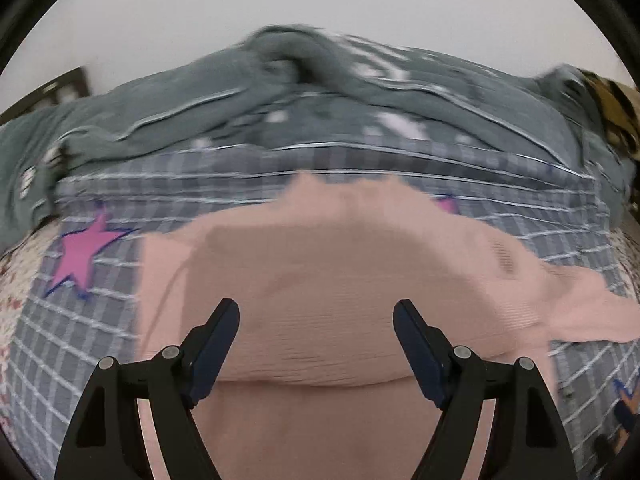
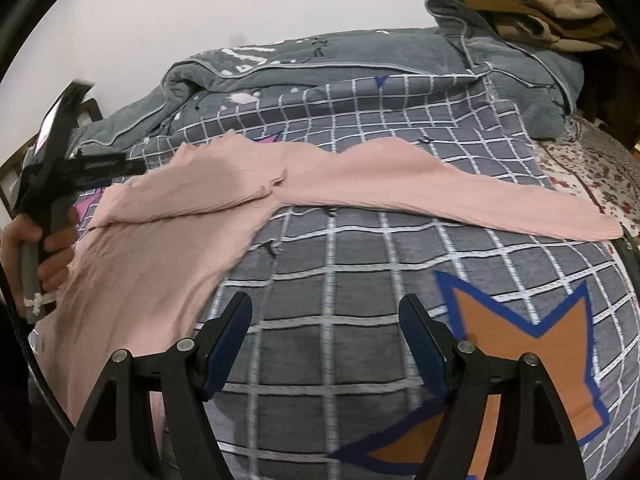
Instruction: Fold small clothes
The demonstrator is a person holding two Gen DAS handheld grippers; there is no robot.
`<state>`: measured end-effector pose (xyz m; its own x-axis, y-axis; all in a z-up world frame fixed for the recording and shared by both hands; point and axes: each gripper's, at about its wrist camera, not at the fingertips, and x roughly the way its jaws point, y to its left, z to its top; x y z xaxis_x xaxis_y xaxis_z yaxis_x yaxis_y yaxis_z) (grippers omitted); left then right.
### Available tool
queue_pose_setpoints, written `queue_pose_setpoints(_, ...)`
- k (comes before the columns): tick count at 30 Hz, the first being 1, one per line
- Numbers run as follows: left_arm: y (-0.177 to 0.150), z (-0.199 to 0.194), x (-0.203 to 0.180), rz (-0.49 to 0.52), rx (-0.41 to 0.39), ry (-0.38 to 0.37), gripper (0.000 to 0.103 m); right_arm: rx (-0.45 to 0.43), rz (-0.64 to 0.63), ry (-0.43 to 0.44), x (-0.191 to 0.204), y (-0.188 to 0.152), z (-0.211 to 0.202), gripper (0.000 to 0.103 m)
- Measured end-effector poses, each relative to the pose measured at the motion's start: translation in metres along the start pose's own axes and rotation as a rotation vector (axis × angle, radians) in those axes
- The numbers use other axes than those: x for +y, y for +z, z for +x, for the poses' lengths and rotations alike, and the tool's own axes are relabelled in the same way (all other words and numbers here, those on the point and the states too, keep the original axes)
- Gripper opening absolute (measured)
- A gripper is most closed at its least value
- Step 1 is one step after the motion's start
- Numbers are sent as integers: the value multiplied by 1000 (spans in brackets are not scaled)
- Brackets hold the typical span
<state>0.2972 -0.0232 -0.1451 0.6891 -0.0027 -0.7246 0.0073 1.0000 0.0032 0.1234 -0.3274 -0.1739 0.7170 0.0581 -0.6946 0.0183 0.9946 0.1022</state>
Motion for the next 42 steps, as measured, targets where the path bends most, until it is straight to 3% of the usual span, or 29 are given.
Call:
queue_pose_setpoints(6,-12,15,90,-99,35,128,77,4,-30,-51,24,5,10,76)
queue_pose_setpoints(8,-15,24,110,-133,54,117,66,8,-34,-67,30,9,13,75)
queue_pose_setpoints(12,-15,45,134,-194,84,61,53,29,-27,-84,40,16,18,76)
queue_pose_setpoints(15,-16,63,140,-232,121,-58,31,20,-36,-111,49,19,18,75)
queue_pose_setpoints(18,-15,64,133,-190,97,-48,11,27,-34,-121,53,21,21,75)
queue_pose_setpoints(23,-16,55,138,-212,44,7,12,9,34,-124,38,25,24,75)
queue_pose_setpoints(26,-19,56,124,-146,36,94,19,-30,97,-173,9,25,21,75)
queue_pose_setpoints(31,-24,61,101,-38,15,211,30,-52,190,-270,-53,23,12,61)
queue_pose_setpoints(33,-26,61,96,-8,8,221,37,-57,231,-317,-83,18,8,60)
queue_pose_setpoints(35,-26,63,95,-1,16,239,52,-67,258,-354,-104,15,5,57)
queue_pose_setpoints(37,-25,65,98,-13,22,242,53,-63,305,-366,-130,10,4,44)
queue_pose_setpoints(42,-25,66,103,-61,24,223,61,-72,410,-336,-171,4,5,40)
